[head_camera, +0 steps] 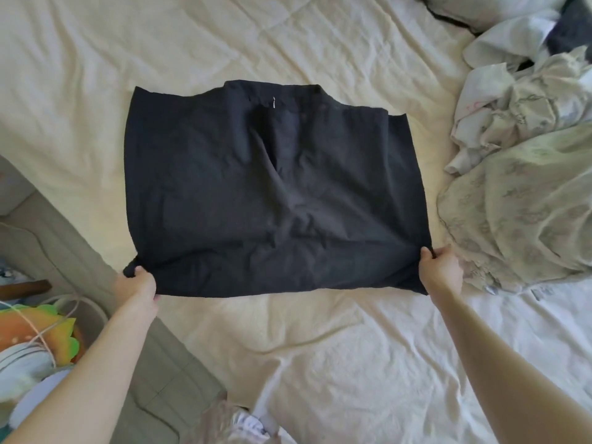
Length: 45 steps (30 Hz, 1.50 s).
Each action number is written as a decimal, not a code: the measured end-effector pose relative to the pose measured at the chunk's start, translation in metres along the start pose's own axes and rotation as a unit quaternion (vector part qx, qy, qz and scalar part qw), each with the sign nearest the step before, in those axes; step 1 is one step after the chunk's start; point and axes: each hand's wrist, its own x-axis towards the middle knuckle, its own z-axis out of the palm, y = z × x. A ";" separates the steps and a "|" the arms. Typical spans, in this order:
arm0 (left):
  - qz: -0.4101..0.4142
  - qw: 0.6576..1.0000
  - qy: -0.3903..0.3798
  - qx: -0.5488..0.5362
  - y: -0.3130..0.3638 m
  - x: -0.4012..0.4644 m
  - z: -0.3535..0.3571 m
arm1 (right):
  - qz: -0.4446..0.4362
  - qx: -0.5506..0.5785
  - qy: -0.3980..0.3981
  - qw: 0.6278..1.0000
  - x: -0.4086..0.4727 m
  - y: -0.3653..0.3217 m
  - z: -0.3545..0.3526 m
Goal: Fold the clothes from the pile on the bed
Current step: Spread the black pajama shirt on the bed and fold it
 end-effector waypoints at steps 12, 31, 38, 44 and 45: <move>0.354 0.929 0.034 0.106 0.152 0.037 0.074 | -0.023 0.191 -0.039 0.981 0.101 -0.158 0.014; 0.424 0.903 0.043 0.059 0.203 0.063 0.092 | -0.071 0.085 0.127 0.986 0.124 -0.187 0.019; 0.634 0.695 -0.024 0.337 0.053 -0.021 0.064 | -0.410 -0.046 0.045 0.910 -0.065 -0.149 0.081; 0.571 0.665 -0.049 0.479 -0.018 -0.005 0.027 | -0.520 -0.208 -0.049 0.827 -0.107 -0.100 0.111; 0.562 0.678 -0.041 0.472 -0.018 0.005 0.016 | -0.488 -0.233 -0.051 0.839 -0.095 -0.095 0.104</move>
